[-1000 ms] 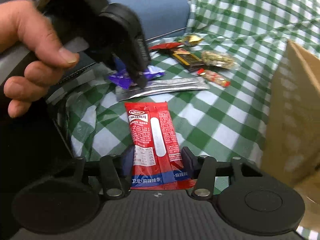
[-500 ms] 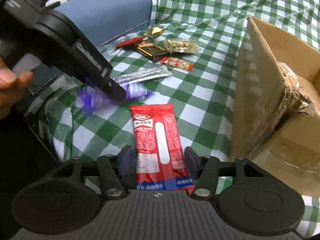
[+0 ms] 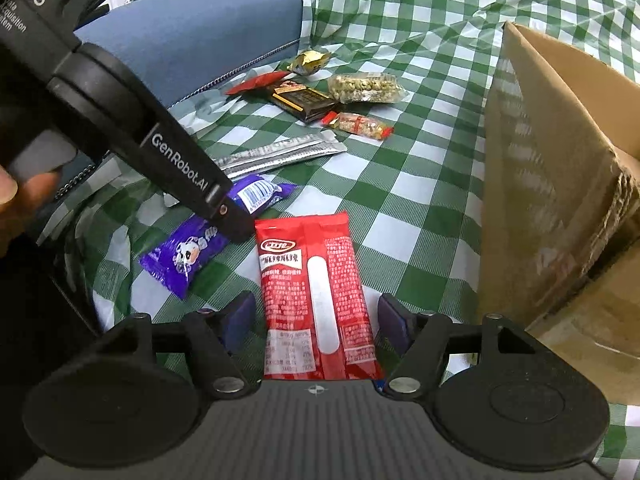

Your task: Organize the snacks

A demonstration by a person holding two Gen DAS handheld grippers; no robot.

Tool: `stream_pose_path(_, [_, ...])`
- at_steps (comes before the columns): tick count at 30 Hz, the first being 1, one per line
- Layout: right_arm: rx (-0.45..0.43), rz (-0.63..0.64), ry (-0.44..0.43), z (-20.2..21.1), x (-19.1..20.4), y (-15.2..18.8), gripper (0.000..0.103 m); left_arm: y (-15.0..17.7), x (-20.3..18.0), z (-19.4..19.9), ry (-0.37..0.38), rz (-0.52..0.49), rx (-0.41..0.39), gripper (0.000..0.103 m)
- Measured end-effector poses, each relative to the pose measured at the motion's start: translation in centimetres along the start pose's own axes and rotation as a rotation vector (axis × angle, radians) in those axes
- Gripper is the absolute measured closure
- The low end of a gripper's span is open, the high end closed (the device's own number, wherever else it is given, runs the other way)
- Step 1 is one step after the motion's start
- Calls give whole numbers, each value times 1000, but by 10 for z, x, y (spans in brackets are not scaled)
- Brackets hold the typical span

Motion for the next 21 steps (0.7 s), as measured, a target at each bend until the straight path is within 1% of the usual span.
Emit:
stream_pose_path(4, [-5, 6, 6, -1, 0, 0, 36, 0, 0, -1, 1, 1, 2, 78])
stream_pose_path(6, [-21, 13, -2, 0, 1, 0, 47, 0, 0, -1, 2, 1, 1, 78])
stream_pose_path(9, [-28, 17, 4, 1, 1, 0, 52, 0, 0, 0, 0, 0, 0, 78])
stream_pose_path(14, [-24, -15, 51, 2, -6, -2, 53, 0, -1, 0, -4, -5, 0, 78])
stream_pose_path(17, [-6, -35, 52, -1, -11, -1, 52, 0, -1, -1, -7, -8, 2, 78])
stream_pose_path(21, [-5, -31, 48, -1, -10, 1, 51, 0, -2, -2, -20, -29, 7, 78])
Point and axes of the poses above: each gripper's, at about its wrist camera, not at the fingertips, and z roughly against the way its jaws point, x to its left, y to its underside, the point moved 2 cm from there along -z, roughly the way its jaws point, and after that the axes turned 9 degrees about y, right-handed, at the moved point
